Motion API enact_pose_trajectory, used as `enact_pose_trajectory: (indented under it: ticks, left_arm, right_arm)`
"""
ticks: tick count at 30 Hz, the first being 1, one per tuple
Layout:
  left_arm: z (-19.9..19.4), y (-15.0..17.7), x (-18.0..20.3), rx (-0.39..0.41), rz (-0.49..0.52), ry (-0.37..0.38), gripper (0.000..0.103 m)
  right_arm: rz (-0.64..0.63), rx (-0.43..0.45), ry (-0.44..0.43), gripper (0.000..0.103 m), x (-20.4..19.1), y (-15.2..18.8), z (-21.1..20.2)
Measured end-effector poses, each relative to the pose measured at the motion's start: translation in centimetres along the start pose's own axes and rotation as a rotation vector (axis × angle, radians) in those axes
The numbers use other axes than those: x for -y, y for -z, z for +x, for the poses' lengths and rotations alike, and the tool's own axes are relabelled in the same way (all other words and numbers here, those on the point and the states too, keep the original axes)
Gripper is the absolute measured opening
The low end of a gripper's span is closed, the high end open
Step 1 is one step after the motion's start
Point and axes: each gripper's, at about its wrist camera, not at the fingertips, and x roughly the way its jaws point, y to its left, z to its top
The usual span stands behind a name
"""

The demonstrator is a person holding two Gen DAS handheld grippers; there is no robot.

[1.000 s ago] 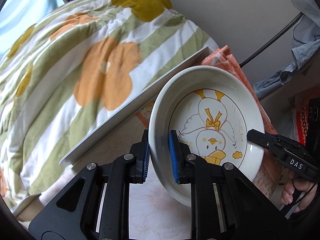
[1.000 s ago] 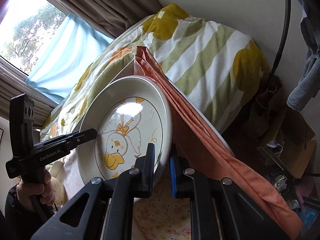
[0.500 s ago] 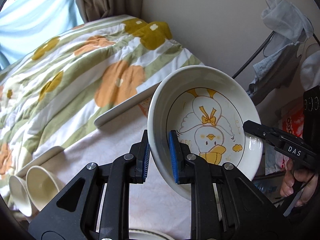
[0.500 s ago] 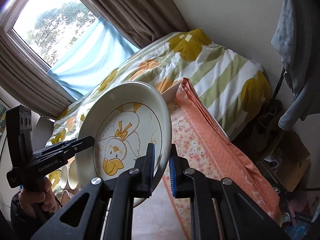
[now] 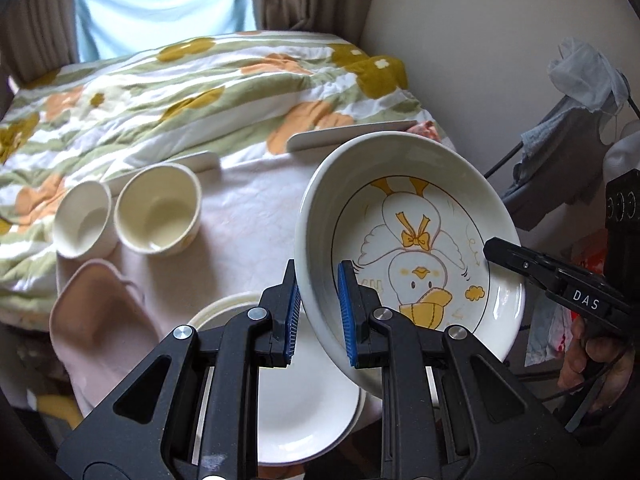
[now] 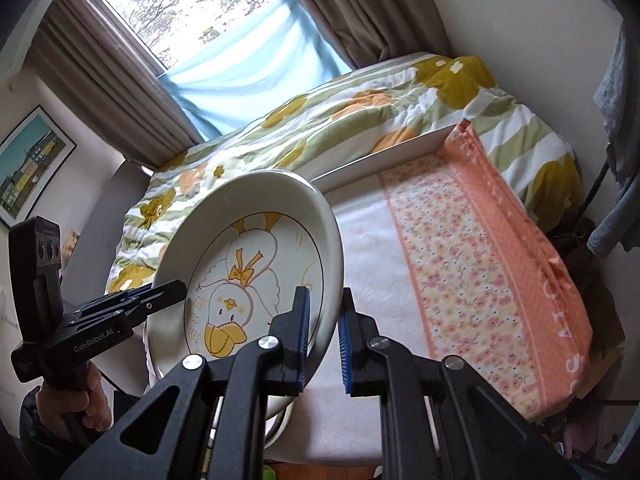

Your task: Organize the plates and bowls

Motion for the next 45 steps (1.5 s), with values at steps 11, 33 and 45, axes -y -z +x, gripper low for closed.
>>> enact_pose_trajectory:
  ticks: [11,33,45]
  left_arm:
    - [-0.5,8.6,-5.6,-0.014,-0.258,-0.143,0.016]
    - [5.2,14.3,-7.8,-0.102,-0.383,-0.21,0.016]
    - [6.1,13.5,-6.1,-0.125,-0.27,-0.366,0.017]
  right_arm:
    - [-0.213,-0.209,-0.123,0.012,-4.1,4.4,6.8]
    - [-0.38,-0.32,-0.099,0.012,-4.8,7.0,12.3]
    - [-0.38,-0.313,-0.109,0.012,-4.9,6.8,12.3]
